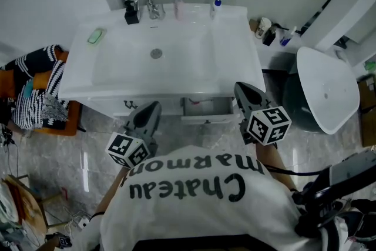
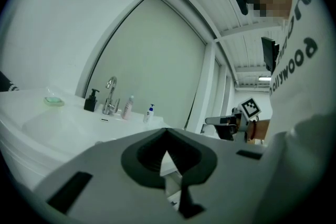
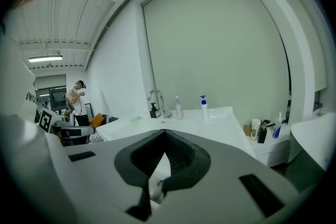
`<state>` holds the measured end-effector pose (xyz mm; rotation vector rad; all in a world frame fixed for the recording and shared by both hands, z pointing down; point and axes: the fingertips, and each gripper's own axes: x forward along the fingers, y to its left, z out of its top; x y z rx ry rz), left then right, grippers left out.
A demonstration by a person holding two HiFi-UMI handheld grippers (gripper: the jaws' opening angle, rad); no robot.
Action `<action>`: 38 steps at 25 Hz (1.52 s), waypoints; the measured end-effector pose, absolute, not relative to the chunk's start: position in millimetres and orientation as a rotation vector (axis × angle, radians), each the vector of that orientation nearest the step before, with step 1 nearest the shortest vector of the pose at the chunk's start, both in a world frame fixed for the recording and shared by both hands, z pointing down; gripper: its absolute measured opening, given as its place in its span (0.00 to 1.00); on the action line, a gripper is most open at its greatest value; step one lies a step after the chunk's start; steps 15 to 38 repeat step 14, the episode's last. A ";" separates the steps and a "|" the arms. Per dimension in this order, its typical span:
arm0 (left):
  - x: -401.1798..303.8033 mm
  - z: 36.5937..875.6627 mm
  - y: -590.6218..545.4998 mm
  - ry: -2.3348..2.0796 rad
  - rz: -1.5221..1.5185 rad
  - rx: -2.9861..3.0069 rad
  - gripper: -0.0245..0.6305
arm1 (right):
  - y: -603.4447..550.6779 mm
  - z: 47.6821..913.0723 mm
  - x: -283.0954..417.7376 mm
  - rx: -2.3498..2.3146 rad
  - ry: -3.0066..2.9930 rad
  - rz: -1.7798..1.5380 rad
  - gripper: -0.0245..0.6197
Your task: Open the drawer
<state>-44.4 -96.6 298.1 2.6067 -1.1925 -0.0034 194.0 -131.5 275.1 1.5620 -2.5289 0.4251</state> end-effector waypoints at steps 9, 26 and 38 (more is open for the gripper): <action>-49.0 296.2 -98.2 -1.202 0.002 2.596 0.05 | -133.4 273.4 192.2 1.569 -2.518 0.420 0.05; -50.3 295.0 -97.6 -1.206 0.000 2.593 0.05 | -132.9 271.7 191.8 1.569 -2.514 0.401 0.05; -50.3 295.0 -97.6 -1.206 0.000 2.593 0.05 | -132.9 271.7 191.8 1.569 -2.514 0.401 0.05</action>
